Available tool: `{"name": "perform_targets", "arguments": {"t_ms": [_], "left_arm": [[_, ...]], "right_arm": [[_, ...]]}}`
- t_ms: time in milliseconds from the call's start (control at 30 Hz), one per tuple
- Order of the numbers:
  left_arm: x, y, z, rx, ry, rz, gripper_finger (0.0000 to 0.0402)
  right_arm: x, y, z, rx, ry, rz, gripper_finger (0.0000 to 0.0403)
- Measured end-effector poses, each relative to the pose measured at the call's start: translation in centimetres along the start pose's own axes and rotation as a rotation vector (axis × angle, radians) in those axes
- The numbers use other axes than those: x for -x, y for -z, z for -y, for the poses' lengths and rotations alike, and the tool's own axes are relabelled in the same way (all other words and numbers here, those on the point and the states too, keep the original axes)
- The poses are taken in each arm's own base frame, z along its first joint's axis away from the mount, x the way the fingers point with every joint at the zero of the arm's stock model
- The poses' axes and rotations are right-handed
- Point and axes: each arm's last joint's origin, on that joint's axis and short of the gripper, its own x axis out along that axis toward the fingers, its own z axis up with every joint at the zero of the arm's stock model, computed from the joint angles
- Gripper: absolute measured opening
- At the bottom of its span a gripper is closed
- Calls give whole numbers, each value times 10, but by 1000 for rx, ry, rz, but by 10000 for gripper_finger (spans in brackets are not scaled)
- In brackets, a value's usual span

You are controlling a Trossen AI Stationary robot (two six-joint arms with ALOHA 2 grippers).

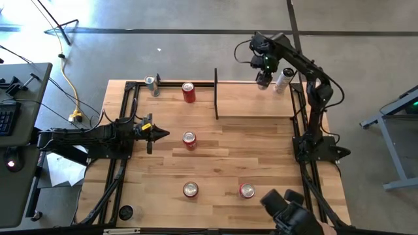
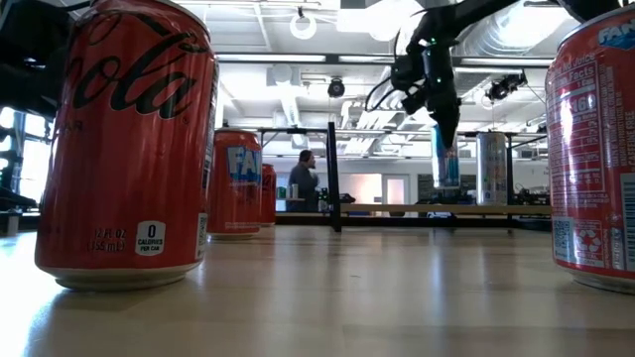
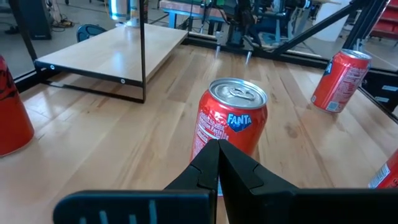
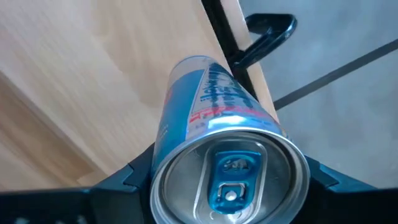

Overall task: Place canned beverage on shelf
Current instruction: Put the bottom blue soda can on the shelf

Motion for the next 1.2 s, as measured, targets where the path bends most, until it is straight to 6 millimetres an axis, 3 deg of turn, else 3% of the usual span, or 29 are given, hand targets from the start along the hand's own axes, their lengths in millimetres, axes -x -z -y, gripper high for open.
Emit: {"name": "perform_targets", "arguments": {"t_ms": [167, 567, 800, 1033, 1200], "left_arm": [[0, 0, 0, -19, 0, 0, 0], [0, 0, 0, -27, -1, 0, 0], [0, 0, 0, -20, 0, 0, 0], [0, 0, 0, -9, 0, 0, 0], [0, 0, 0, -9, 0, 0, 0]], "right_arm": [[-2, -1, -2, 5, -14, 2, 215], [-32, -8, -9, 67, 8, -21, 215], [-34, -8, -9, 89, 16, -18, 215], [-35, -7, -8, 59, 66, -61, 316], [-35, -6, -8, 60, 74, -72, 330]]}}
